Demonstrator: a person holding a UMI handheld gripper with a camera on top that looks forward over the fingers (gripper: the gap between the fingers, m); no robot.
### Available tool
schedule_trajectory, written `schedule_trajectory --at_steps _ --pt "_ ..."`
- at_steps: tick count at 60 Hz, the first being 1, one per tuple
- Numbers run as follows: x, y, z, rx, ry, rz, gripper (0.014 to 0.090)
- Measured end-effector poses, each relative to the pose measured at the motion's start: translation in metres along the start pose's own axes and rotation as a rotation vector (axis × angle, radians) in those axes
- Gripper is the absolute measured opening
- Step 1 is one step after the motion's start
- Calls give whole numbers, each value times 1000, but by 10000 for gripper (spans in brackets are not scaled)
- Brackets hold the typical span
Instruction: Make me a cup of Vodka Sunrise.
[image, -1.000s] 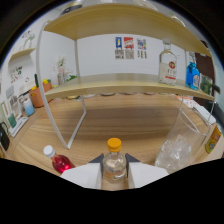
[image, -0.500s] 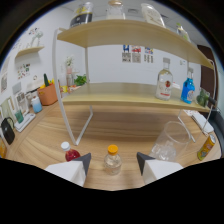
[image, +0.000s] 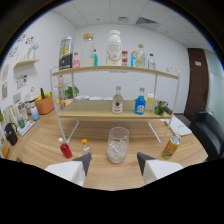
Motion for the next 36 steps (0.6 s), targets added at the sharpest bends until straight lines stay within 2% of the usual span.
schedule_trajectory --at_steps 6,17,36 --pt "21 -23 -14 22 19 23 865" --pt "56 -107 -20 123 54 45 863" --pt "96 -262 35 295 39 41 859"
